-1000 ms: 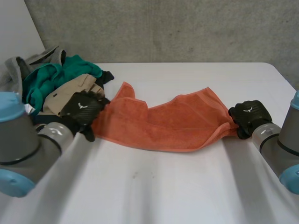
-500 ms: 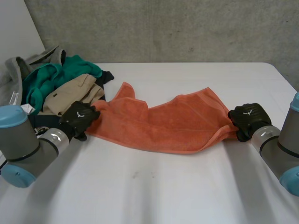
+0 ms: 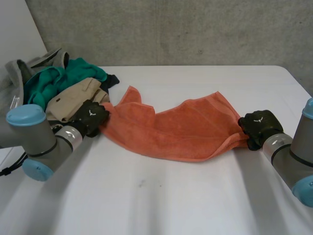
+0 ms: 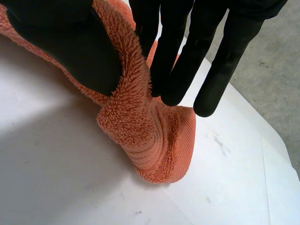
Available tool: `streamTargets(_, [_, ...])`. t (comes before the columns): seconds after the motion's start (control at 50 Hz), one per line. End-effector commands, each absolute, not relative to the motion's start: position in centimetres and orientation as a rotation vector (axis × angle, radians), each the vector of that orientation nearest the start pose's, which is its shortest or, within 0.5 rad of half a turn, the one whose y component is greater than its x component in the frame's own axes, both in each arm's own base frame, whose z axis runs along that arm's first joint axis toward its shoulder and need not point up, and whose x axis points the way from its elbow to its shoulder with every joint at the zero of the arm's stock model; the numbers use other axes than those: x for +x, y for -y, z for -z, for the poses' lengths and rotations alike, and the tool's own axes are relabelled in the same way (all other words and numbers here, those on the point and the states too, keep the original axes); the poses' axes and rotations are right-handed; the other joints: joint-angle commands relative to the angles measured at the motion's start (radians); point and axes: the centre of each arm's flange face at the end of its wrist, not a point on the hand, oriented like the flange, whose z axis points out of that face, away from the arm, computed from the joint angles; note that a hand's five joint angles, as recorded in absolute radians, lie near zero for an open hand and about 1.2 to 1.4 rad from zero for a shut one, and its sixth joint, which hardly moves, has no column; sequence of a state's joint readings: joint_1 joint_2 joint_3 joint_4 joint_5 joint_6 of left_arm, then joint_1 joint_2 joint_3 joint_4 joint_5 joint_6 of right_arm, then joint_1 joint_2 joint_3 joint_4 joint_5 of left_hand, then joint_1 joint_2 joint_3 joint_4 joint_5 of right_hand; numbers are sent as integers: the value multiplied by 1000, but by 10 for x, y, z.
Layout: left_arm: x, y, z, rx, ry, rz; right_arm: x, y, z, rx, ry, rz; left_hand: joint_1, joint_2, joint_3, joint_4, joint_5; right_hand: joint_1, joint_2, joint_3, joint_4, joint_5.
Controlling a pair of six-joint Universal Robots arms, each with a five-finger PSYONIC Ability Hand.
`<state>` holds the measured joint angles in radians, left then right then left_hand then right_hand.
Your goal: Fold the laundry.
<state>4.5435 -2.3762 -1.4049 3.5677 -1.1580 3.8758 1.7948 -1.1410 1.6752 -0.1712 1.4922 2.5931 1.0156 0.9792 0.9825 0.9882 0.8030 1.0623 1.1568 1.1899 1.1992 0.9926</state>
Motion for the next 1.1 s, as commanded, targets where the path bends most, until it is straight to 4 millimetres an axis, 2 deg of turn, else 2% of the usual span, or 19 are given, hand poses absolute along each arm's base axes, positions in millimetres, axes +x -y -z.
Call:
streamTargets(0.02, [-246,375,-100,1381,-1918,1988,209,302,-153,-1075,-2471,1851,381,417,414,408,419,334,239,206,197,229])
streamTargets(0.1, [-248,368,-149,1230,-1843,2030,209,302,-156,-1076,-2467,1863,381,417,414,408,419,334,239,206,197,229])
streamTargets(0.16, [-244,359,-169,1159,-1848,2037,209,303,-161,-1092,-2465,1871,381,417,414,408,419,334,239,206,197,229])
streamTargets(0.24, [-238,329,-205,1125,-1857,2049,205,290,-194,-1199,-2482,1856,381,417,414,408,419,334,239,206,197,229])
streamTargets(0.26, [-236,315,-221,1124,-1854,2057,204,283,-213,-1249,-2481,1861,381,417,414,408,419,334,239,206,197,229])
streamTargets(0.36, [-226,278,-262,1106,-1851,2074,196,266,-265,-1345,-2460,1925,381,417,414,408,419,334,239,206,197,229])
streamTargets(0.4, [-224,266,-272,1107,-1860,2073,192,257,-285,-1399,-2450,1954,381,417,414,408,419,334,239,206,197,229])
streamTargets(0.46, [-222,246,-280,1146,-1922,2025,188,246,-295,-1491,-2466,1913,381,417,414,408,419,334,239,206,197,229])
streamTargets(0.54, [-220,237,-256,1219,-2111,1838,181,238,-289,-1634,-2519,1756,381,417,414,408,419,334,239,206,197,229])
streamTargets(0.64, [-227,259,-200,1299,-2305,1584,184,260,-244,-1706,-2592,1489,381,417,414,408,419,334,239,206,197,229])
streamTargets(0.72, [-241,295,-190,1267,-2263,1592,189,287,-219,-1708,-2614,1423,381,417,414,408,419,334,239,206,197,229])
streamTargets(0.78, [-258,323,-197,1222,-2170,1686,195,317,-218,-1647,-2618,1574,381,417,414,408,419,334,239,206,197,229])
streamTargets(0.84, [-277,365,-233,1086,-1955,1918,199,346,-235,-1527,-2583,1838,381,417,414,408,419,334,239,206,197,229])
streamTargets(0.86, [-280,375,-246,1037,-1886,1996,203,365,-255,-1415,-2506,2070,381,417,414,408,419,334,239,206,197,229])
streamTargets(0.88, [-288,391,-275,944,-1734,2159,204,373,-266,-1351,-2448,2190,381,417,414,408,419,334,239,206,197,229])
streamTargets(0.96, [-300,407,-351,693,-1298,2500,212,401,-321,-977,-2035,2733,381,417,414,408,419,334,239,206,197,229])
streamTargets(1.04, [-308,400,-385,547,-1058,2656,212,401,-357,-741,-1659,3010,381,417,414,408,419,334,239,206,197,229])
streamTargets(1.08, [-313,395,-380,556,-1071,2661,211,399,-358,-749,-1626,3022,381,417,414,408,419,334,239,206,197,229])
streamTargets(1.1, [-316,391,-359,617,-1160,2624,211,394,-354,-770,-1638,2995,381,417,414,408,419,334,239,206,197,229])
